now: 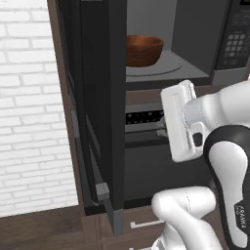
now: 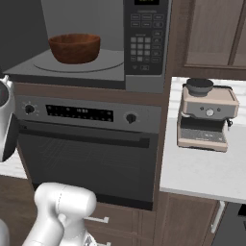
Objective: Open the microwave, place the bowl with waffle inside the microwave, then close the microwave door and turn it on.
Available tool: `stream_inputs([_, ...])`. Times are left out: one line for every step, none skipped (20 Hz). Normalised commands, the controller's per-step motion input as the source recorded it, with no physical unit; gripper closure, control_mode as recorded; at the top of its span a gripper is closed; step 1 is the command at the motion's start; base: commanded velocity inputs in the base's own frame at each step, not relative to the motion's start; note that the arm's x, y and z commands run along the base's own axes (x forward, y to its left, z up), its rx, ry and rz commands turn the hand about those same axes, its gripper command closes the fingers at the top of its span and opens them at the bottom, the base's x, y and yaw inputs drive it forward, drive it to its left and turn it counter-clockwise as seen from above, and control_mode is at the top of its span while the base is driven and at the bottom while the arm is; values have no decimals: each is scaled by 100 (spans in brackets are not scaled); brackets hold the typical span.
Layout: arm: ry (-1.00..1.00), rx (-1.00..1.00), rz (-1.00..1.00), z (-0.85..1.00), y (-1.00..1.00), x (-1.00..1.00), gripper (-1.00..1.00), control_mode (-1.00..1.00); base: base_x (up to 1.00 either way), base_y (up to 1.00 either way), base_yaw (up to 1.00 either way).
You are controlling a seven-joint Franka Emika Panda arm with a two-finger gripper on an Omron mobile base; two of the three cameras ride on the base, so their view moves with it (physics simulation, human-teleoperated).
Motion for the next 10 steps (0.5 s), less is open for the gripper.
stream_inputs([13, -1, 8, -78, 26, -89, 100, -100, 0, 0, 0])
stream_inputs([11, -1, 8, -83, 26, -78, 100, -100, 0, 0, 0])
stream_inputs([11, 0, 9, -76, 24, -50, 100, -100, 0, 0, 0])
stream_inputs([10, -3, 12, -77, 35, -35, 100, -100, 0, 0, 0])
stream_inputs([9, -4, 14, -76, 34, -20, 100, -100, 0, 0, 0])
stream_inputs([9, -5, 15, -77, 44, -6, 100, -100, 0, 0, 0])
stream_inputs([9, -6, 16, -77, 54, 0, 100, -100, 0, 0, 0])
stream_inputs([13, -9, 17, -72, 59, 0, 100, -100, 0, 0, 0])
stream_inputs([16, -10, 17, -67, 59, 0, 100, -100, 0, 0, 0])
stream_inputs([18, -13, 17, -62, 66, 0, 100, -100, 0, 0, 0])
